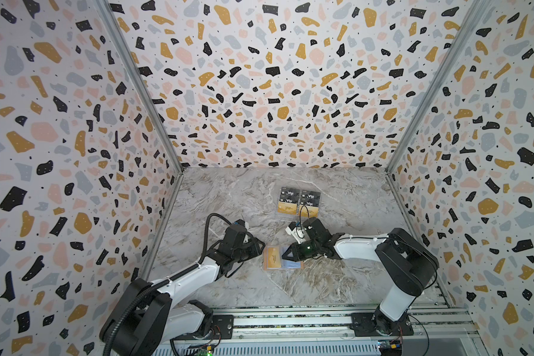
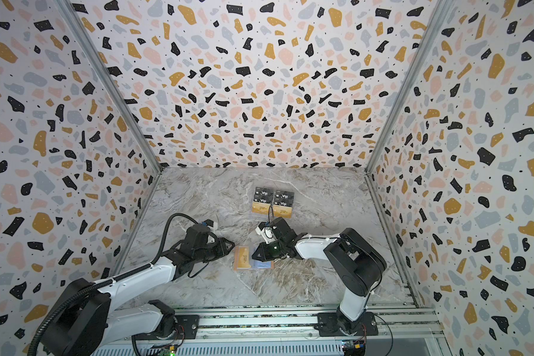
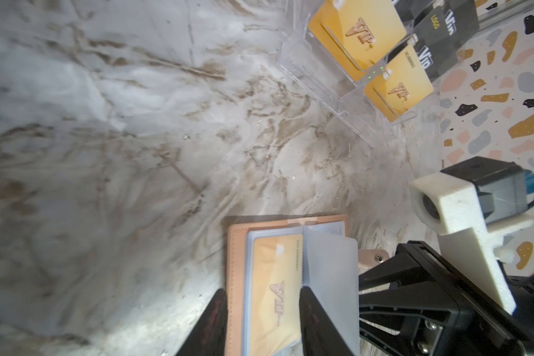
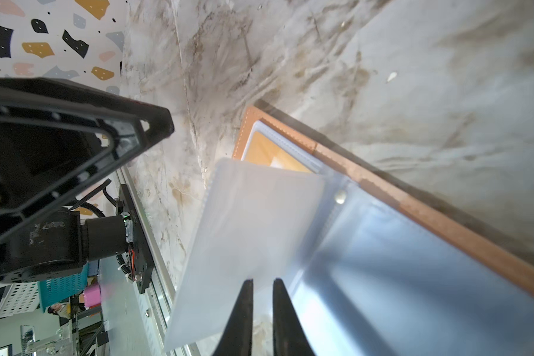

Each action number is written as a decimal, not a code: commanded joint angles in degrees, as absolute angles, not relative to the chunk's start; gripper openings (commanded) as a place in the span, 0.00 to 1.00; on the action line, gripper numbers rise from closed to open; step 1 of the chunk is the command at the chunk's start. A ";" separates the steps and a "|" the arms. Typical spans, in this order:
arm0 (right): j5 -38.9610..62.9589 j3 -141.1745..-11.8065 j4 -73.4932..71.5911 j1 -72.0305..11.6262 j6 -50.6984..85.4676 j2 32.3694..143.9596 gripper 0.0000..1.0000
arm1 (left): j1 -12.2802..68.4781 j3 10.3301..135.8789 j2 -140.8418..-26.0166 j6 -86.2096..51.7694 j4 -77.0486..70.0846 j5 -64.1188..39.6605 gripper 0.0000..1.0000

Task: Insert credit cards into a card holder
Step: Flip over the card slot on the card holder.

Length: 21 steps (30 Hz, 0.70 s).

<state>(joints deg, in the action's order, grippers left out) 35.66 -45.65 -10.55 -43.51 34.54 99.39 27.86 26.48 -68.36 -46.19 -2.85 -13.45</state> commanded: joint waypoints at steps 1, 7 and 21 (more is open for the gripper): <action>37.34 -47.45 -14.34 -44.36 36.39 100.18 0.15 | 27.17 25.73 -66.24 -44.03 -0.21 -12.04 0.41; 38.10 -49.01 -16.38 -45.68 37.87 102.23 0.14 | 26.37 25.58 -66.03 -43.34 0.00 -12.43 0.41; 40.18 -49.28 -23.14 -44.89 41.57 105.15 0.14 | 28.23 25.60 -68.09 -42.89 -3.80 -18.80 0.37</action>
